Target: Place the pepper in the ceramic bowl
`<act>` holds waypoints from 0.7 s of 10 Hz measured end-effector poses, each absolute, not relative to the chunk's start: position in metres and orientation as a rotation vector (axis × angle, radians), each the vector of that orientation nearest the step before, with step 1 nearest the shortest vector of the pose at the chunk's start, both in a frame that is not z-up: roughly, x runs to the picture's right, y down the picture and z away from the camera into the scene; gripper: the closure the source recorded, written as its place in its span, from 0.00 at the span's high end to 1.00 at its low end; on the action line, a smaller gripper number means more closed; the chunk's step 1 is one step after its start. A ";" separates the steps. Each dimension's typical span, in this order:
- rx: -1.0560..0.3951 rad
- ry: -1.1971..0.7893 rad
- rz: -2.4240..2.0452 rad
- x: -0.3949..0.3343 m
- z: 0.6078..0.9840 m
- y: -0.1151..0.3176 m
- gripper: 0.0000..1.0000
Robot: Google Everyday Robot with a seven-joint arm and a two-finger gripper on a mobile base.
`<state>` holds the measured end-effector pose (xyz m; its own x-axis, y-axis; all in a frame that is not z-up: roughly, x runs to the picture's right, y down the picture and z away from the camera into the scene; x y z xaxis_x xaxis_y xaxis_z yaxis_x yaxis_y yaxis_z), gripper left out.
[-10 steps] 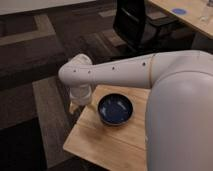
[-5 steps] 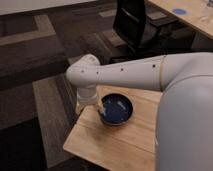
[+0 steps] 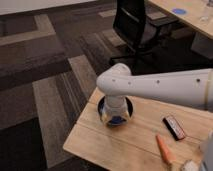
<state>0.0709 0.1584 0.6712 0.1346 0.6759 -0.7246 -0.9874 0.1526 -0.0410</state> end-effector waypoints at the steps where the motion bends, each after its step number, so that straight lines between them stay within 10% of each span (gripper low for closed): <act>1: -0.603 0.639 1.317 0.071 0.671 0.158 0.65; 7: -0.601 0.609 1.358 0.092 0.672 0.171 0.65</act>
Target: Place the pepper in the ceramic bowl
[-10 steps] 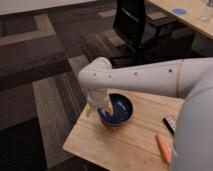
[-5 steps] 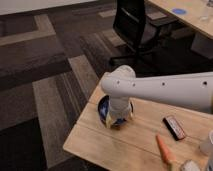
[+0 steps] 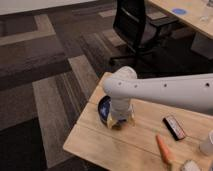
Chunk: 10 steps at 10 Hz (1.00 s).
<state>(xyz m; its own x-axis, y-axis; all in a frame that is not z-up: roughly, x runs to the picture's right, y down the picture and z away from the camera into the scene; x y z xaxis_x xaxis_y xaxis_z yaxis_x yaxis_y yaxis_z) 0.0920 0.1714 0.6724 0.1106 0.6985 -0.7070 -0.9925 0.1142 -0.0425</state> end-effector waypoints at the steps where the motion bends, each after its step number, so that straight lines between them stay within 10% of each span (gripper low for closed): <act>1: -0.596 0.580 1.386 0.111 0.675 0.181 0.65; 10: -0.573 0.519 1.244 0.262 0.682 0.234 0.65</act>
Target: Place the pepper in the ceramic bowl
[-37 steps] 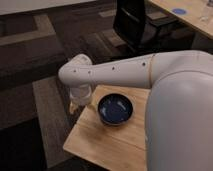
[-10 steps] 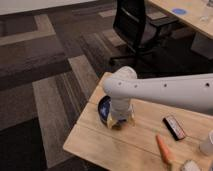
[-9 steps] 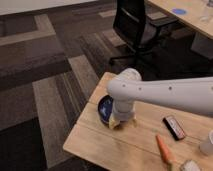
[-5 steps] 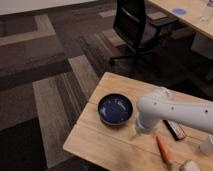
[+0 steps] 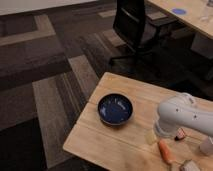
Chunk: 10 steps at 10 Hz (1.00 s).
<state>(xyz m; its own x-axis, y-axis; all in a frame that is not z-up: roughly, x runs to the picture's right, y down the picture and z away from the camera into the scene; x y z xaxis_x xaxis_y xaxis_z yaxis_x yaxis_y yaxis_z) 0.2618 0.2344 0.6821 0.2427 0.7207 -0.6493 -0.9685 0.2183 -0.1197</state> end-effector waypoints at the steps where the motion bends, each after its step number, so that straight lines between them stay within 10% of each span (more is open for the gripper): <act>1: -0.573 0.519 1.245 0.262 0.682 0.234 0.65; 10: -0.663 0.455 1.170 0.276 0.704 0.287 0.61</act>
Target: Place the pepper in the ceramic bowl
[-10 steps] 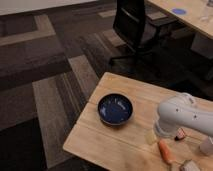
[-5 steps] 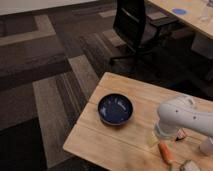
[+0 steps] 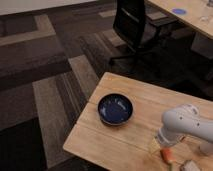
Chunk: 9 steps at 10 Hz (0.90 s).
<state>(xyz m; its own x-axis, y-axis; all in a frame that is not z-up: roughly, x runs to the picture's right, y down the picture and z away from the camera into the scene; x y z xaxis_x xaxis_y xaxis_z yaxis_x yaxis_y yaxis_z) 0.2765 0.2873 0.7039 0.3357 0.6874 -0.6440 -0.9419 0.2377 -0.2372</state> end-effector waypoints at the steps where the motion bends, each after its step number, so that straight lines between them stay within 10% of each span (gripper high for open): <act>1: -0.655 0.459 1.162 0.279 0.703 0.288 0.47; 4: -0.638 0.492 1.155 0.280 0.694 0.283 0.09; 9: -0.527 0.457 0.958 0.233 0.722 0.148 0.06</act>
